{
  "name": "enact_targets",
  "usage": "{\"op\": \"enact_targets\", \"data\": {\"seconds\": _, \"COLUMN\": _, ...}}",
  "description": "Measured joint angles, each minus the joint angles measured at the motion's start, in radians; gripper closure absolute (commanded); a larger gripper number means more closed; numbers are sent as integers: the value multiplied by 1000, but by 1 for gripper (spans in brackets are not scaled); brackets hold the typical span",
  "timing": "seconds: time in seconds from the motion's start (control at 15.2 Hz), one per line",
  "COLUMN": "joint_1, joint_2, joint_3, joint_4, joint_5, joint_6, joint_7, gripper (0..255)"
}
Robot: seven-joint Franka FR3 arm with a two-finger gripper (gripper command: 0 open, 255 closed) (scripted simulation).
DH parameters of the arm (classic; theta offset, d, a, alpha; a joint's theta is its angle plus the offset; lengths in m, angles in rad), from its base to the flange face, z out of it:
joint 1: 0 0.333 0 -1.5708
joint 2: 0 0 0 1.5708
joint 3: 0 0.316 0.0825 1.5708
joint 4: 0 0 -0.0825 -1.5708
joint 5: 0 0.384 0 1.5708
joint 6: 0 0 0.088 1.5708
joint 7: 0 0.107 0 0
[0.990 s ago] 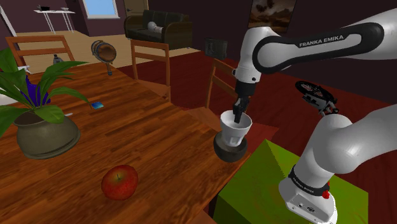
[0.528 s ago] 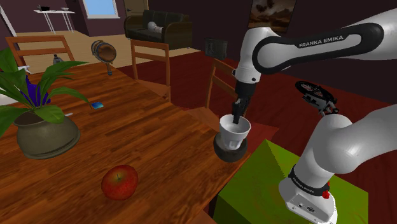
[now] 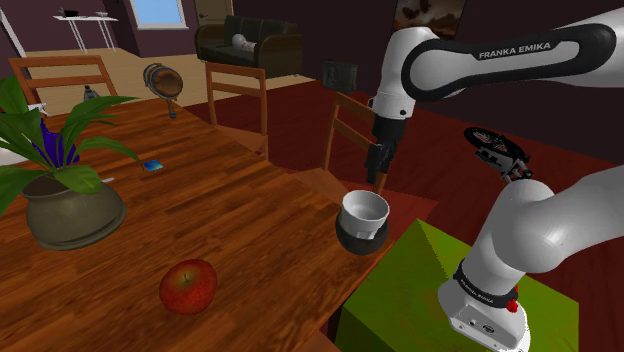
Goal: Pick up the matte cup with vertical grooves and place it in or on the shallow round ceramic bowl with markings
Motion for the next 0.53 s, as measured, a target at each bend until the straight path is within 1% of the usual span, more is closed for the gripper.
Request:
{"op": "enact_targets", "data": {"seconds": 0.07, "joint_1": 0, "joint_2": 8, "joint_3": 0, "joint_4": 30, "joint_5": -1, "joint_6": -22, "joint_7": 4, "gripper": 0}}
{"op": "enact_targets", "data": {"seconds": 0.2, "joint_1": -1, "joint_2": 7, "joint_3": -3, "joint_4": 52, "joint_5": -4, "joint_6": -45, "joint_7": 5, "gripper": 0}}
{"op": "enact_targets", "data": {"seconds": 0.53, "joint_1": -2, "joint_2": 7, "joint_3": -4, "joint_4": 61, "joint_5": -6, "joint_6": -55, "joint_7": 5, "gripper": 0}}
